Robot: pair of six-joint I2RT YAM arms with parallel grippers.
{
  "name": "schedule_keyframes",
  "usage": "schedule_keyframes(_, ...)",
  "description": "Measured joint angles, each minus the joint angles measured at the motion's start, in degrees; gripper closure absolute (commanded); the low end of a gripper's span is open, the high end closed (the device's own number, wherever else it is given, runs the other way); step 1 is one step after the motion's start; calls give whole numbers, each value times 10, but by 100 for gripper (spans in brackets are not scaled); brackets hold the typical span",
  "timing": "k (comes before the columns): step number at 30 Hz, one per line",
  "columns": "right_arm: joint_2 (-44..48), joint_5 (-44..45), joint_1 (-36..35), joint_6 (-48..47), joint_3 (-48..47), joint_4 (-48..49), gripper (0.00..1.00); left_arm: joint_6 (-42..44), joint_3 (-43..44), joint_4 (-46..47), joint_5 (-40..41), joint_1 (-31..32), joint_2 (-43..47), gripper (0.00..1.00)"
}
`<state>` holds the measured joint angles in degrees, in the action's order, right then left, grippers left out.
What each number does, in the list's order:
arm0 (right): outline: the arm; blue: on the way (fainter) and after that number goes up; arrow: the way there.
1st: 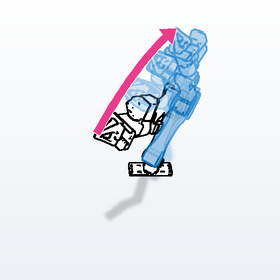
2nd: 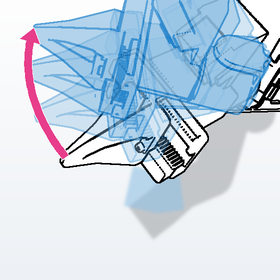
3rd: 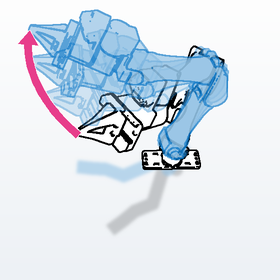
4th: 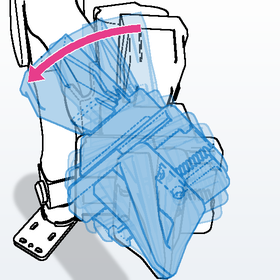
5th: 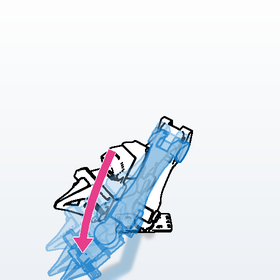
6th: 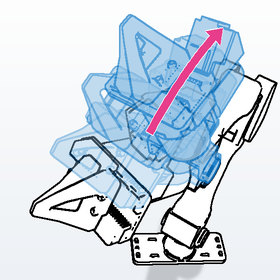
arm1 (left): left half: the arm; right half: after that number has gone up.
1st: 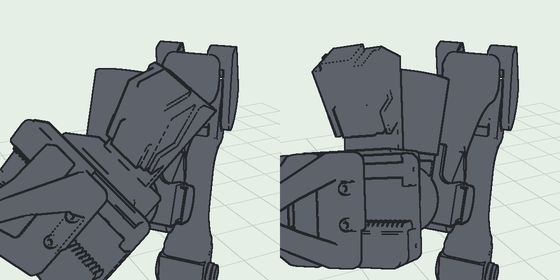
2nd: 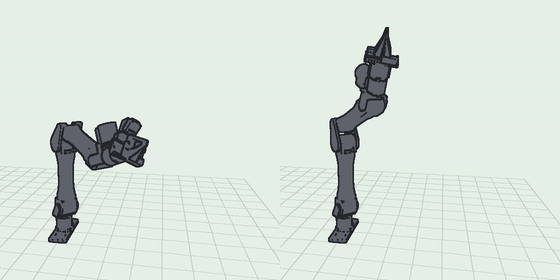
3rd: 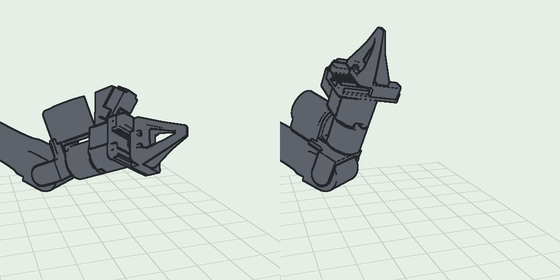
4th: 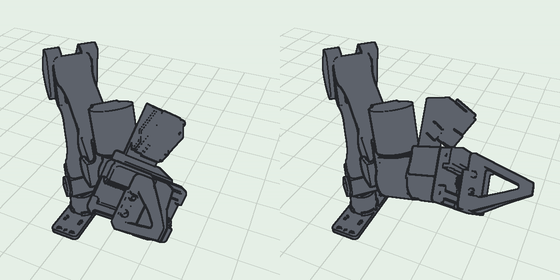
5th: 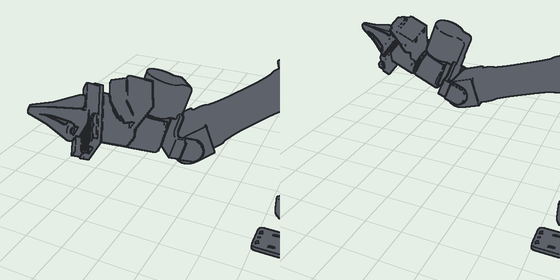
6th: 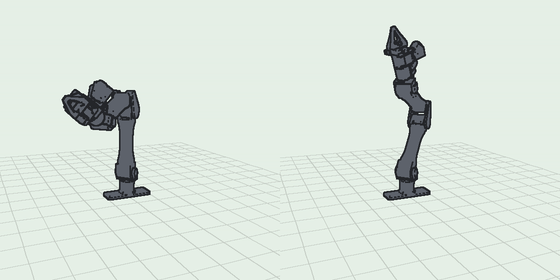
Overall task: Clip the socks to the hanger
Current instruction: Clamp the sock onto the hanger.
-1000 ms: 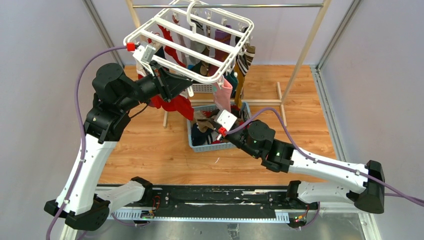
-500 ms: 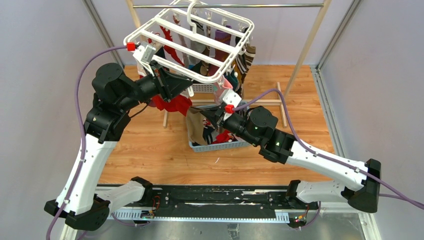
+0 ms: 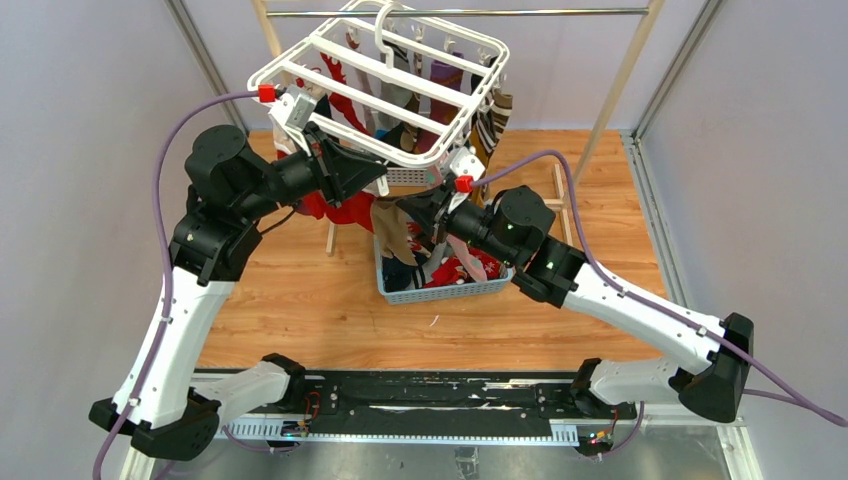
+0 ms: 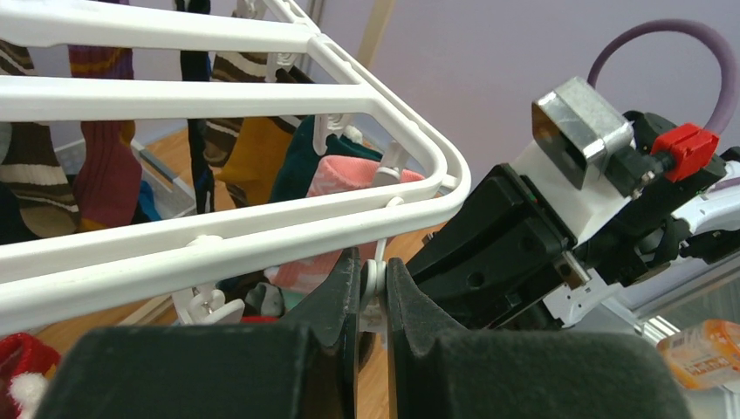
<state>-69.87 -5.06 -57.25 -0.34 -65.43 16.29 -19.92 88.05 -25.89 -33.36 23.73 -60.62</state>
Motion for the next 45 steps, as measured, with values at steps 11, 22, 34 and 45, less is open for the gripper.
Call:
schedule_keyframes(11, -1, -44, 18, 7, -29, -6, 100, 9, 0, -1, -10, 0, -9, 93)
schedule_keyframes(22, -2, -59, 28, 7, -36, -12, 100, 13, 0, -2, -12, 0, -11, 93)
schedule_keyframes(34, 0, -63, 30, 7, -39, -15, 100, 16, 0, -2, -12, 0, -11, 93)
schedule_keyframes(45, 0, -67, 33, 9, -62, -18, 100, 30, 0, -4, -12, 0, -11, 85)
